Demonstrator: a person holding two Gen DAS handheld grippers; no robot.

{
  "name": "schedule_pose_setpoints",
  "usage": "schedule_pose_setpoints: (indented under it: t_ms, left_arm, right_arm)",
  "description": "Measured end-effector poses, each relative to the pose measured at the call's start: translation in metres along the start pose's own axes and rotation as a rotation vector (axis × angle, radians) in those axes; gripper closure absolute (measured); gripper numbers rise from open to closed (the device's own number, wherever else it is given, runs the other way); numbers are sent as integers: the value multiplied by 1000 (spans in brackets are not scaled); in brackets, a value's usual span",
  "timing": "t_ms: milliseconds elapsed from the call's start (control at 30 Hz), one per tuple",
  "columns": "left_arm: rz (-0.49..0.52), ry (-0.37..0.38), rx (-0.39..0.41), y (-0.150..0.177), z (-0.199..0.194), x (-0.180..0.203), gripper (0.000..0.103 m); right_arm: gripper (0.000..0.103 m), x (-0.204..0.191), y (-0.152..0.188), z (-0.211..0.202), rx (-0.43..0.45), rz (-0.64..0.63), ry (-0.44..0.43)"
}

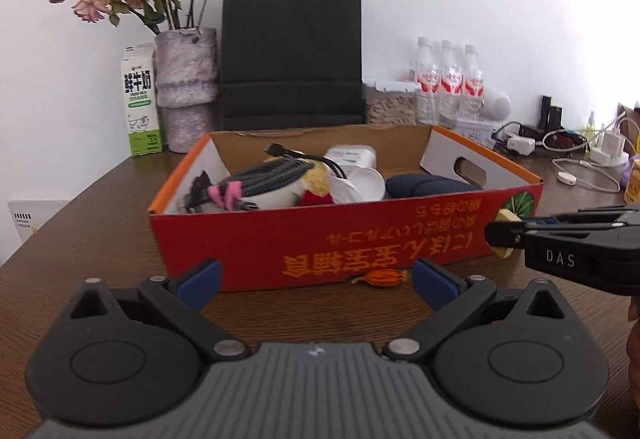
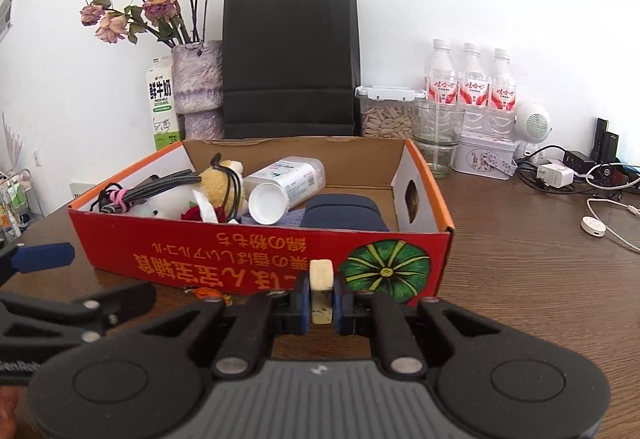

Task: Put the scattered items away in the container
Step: 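Grasp the orange dried flower bud with left tool while right tool holds the block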

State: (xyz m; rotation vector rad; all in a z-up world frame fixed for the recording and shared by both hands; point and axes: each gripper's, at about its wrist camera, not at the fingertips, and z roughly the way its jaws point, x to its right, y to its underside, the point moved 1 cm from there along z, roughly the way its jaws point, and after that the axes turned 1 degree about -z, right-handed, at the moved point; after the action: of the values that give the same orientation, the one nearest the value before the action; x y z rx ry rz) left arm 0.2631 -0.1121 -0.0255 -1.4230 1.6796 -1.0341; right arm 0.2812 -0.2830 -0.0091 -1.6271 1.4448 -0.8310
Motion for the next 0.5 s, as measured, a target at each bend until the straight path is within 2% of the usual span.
schedule_pose_setpoints:
  t_ms: [167,233,433,500]
  left_arm:
    - [-17,0,-78,-2,24,27,0]
    - [-32,-14,-103,-3,33,32,4]
    - [-105,-40,-182,-4,50,37,24]
    - [-131,-44,-195,-3,54,36,28]
  right_arm:
    - [92,20,2,-3,-2,14,10]
    - [92,26,3,-4,-7,21,15]
    - [92,34,2,-9,9,37,32]
    - [92,35,2,-10,13,42,41]
